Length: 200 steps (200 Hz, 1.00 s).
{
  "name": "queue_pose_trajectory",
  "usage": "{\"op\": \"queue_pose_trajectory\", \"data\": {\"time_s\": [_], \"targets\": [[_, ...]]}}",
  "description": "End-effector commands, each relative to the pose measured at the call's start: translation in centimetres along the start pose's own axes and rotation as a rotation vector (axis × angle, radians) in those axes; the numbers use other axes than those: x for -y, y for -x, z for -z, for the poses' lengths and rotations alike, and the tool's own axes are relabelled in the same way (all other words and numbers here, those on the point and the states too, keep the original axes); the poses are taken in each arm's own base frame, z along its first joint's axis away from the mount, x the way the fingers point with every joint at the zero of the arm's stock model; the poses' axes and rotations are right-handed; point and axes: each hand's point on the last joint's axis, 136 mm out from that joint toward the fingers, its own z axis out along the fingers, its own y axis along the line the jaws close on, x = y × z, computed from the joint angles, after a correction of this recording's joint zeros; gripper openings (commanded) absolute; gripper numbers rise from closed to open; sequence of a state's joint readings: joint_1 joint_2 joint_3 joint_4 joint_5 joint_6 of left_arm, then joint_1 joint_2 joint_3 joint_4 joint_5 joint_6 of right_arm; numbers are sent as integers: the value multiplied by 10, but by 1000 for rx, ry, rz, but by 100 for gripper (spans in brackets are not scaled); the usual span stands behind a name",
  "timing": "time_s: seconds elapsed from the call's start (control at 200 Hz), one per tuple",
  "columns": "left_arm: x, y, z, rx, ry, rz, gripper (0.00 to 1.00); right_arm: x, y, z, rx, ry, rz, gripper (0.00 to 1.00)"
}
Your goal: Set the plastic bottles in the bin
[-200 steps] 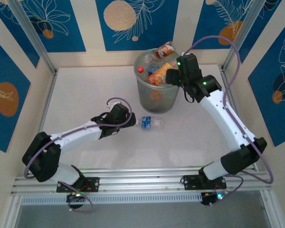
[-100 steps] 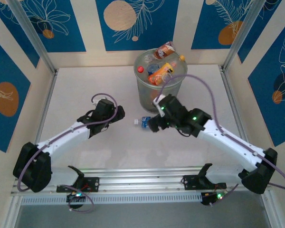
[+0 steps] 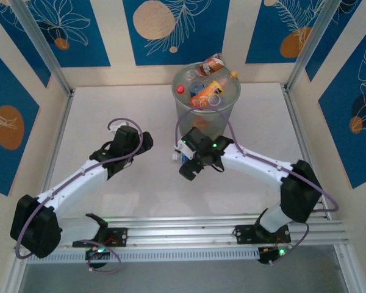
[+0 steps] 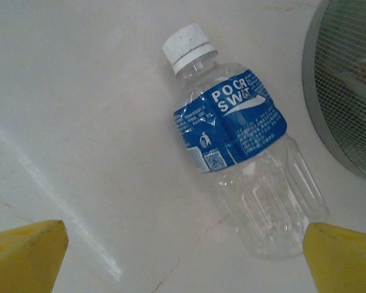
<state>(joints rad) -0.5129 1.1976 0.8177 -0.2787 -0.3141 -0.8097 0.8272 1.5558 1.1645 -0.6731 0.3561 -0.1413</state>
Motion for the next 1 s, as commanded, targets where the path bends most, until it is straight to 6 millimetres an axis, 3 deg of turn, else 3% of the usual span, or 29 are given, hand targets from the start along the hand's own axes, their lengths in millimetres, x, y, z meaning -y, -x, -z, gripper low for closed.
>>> {"op": "queue_pose_trajectory", "data": {"time_s": [0.0,0.36,0.67,0.905,0.995], "targets": [[-17,0,3,6,49,-9,100,5,14,-10,3,17,68,100],[-25,1,4,8,54,7,99,32,8,-61,-148,-77,121,100],[-28,4,6,15,55,16,100,20,-4,-89,-206,-16,133,93],[-30,6,7,19,57,20,99,7,-2,-97,-217,52,114,79],[-30,7,8,25,56,21,99,3,3,-95,-210,63,110,65]]}}
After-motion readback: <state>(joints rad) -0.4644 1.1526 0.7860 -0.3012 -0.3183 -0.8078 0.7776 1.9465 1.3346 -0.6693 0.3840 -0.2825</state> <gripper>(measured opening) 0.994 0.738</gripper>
